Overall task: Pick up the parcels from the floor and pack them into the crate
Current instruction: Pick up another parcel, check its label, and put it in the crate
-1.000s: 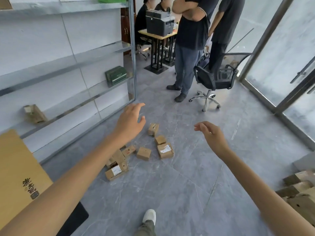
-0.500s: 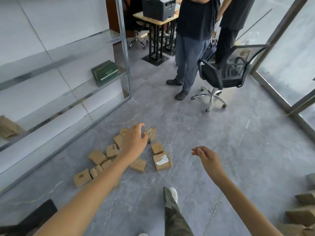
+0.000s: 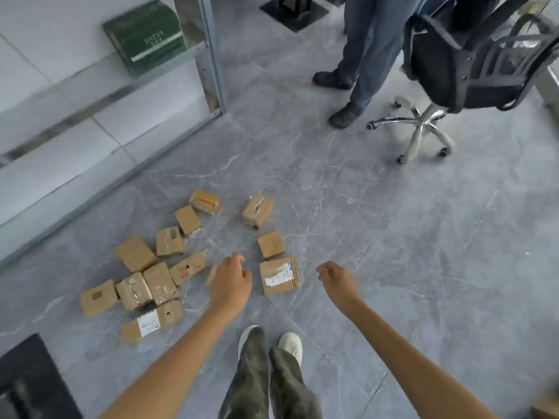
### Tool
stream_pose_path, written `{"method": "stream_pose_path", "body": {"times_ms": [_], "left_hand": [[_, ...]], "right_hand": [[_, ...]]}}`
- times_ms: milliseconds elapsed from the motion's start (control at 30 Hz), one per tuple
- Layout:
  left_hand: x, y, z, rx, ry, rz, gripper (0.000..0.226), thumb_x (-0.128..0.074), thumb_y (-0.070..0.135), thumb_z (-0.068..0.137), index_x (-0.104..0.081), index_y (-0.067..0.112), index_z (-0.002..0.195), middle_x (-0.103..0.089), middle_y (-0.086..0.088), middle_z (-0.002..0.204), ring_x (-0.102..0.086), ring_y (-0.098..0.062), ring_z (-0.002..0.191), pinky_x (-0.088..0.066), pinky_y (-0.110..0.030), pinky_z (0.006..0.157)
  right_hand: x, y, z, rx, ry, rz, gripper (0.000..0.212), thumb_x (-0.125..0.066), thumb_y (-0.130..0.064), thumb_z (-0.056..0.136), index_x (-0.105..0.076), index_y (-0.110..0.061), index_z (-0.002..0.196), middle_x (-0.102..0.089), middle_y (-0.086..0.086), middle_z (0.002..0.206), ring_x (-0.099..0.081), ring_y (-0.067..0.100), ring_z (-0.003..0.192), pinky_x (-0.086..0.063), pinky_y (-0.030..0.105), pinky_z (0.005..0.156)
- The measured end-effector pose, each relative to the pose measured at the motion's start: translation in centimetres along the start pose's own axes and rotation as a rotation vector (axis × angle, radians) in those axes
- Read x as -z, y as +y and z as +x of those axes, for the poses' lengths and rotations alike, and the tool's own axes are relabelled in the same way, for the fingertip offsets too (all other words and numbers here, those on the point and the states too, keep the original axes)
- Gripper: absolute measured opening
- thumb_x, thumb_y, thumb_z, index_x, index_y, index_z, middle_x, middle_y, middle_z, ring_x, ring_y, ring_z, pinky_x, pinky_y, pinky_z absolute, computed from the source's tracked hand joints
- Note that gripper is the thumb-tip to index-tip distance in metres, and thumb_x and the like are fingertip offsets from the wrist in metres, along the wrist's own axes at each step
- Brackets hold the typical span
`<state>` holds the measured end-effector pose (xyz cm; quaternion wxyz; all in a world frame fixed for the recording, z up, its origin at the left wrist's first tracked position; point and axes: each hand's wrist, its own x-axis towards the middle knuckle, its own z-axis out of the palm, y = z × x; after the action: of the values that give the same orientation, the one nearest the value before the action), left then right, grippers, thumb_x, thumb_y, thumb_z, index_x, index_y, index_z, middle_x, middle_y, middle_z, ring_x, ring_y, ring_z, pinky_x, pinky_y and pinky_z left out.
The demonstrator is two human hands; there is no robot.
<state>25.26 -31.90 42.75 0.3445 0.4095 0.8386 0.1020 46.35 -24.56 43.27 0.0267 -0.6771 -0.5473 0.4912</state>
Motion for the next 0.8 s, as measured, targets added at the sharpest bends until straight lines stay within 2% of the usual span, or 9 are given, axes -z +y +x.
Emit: {"method": "stream_pose_path", "body": {"times_ms": [200,300,367,433,500,567,667,733,800], "left_hand": [[-19.2,-9.3,17.3,0.244,-0.275,-0.124,0.042,-0.044,0.013,0.095,-0.042,0.004,0.137,-0.051,-0.016,0.136,-0.051,-0.032,0.119,-0.04,-0.031,0.085],[-28.4,-13.8,23.2,0.305,-0.348,-0.161,0.05,-0.044,0.011,0.092,-0.036,-0.002,0.139,-0.041,-0.024,0.142,-0.043,-0.036,0.128,-0.039,-0.04,0.099],[-32.9,-15.6,25.9,0.344,-0.376,-0.219,0.056,-0.042,0.006,0.093,-0.024,-0.004,0.145,-0.033,-0.025,0.147,-0.038,-0.036,0.132,-0.038,-0.04,0.095],[-36.2,-16.6,27.4,0.401,-0.428,-0.276,0.065,-0.043,0.008,0.095,-0.009,0.009,0.151,-0.026,-0.008,0.153,-0.034,-0.029,0.136,-0.04,-0.029,0.092],[-38.9,-17.6,29.2,0.428,-0.477,-0.408,0.073,-0.047,0.006,0.092,-0.006,0.014,0.152,-0.031,-0.008,0.151,-0.038,-0.028,0.134,-0.039,-0.031,0.1],[-40.6,-18.6,30.2,0.506,-0.494,-0.545,0.066,-0.046,-0.004,0.085,-0.025,0.015,0.145,-0.045,-0.01,0.142,-0.046,-0.028,0.125,-0.042,-0.036,0.098],[-39.0,-18.1,29.3,0.56,-0.413,-0.715,0.045,-0.036,-0.015,0.077,-0.046,0.013,0.111,-0.058,-0.012,0.124,-0.052,-0.025,0.108,-0.044,-0.034,0.081],[-34.9,-15.9,27.1,0.511,-0.371,-0.746,0.041,-0.036,-0.015,0.081,-0.049,0.01,0.111,-0.059,-0.009,0.112,-0.05,-0.021,0.1,-0.041,-0.026,0.068],[-30.2,-13.9,24.3,0.465,-0.343,-0.759,0.043,-0.036,-0.014,0.086,-0.052,0.008,0.119,-0.057,-0.003,0.11,-0.049,-0.017,0.098,-0.04,-0.021,0.061]], "right_hand": [[-12.2,11.2,19.3,-0.218,-0.067,-0.066,0.04,-0.039,-0.003,0.093,-0.049,-0.007,0.131,-0.06,0.017,0.112,-0.051,0.023,0.081,-0.039,0.026,0.06],[-17.8,17.4,27.5,-0.254,-0.101,-0.065,0.053,-0.042,0.0,0.091,-0.036,-0.007,0.144,-0.049,0.018,0.136,-0.055,0.031,0.108,-0.045,0.033,0.087],[-20.6,20.4,31.3,-0.258,-0.151,-0.076,0.059,-0.046,-0.005,0.092,-0.027,-0.008,0.148,-0.043,0.017,0.143,-0.048,0.033,0.125,-0.04,0.037,0.099],[-23.4,22.9,34.0,-0.299,-0.203,-0.007,0.055,-0.049,-0.006,0.092,-0.03,-0.005,0.144,-0.048,0.018,0.135,-0.05,0.034,0.12,-0.044,0.037,0.093],[-25.4,24.8,36.1,-0.312,-0.238,0.107,0.044,-0.05,0.0,0.089,-0.041,-0.007,0.131,-0.055,0.011,0.117,-0.054,0.03,0.106,-0.05,0.027,0.07],[-26.2,25.5,36.9,-0.329,-0.242,0.22,0.034,-0.048,0.003,0.086,-0.043,-0.011,0.117,-0.056,0.005,0.103,-0.054,0.022,0.093,-0.043,0.022,0.057],[-24.6,22.5,34.1,-0.334,-0.28,0.309,0.047,-0.057,-0.011,0.071,-0.04,-0.019,0.114,-0.054,-0.002,0.098,-0.05,0.011,0.081,-0.034,0.023,0.057],[-22.3,20.6,31.8,-0.306,-0.309,0.307,0.056,-0.059,-0.01,0.072,-0.043,-0.017,0.124,-0.056,-0.002,0.106,-0.053,0.017,0.095,-0.037,0.026,0.068],[-19.6,18.2,29.0,-0.283,-0.29,0.281,0.052,-0.05,-0.001,0.088,-0.04,-0.015,0.137,-0.055,0.001,0.117,-0.049,0.02,0.105,-0.034,0.032,0.084]]}}
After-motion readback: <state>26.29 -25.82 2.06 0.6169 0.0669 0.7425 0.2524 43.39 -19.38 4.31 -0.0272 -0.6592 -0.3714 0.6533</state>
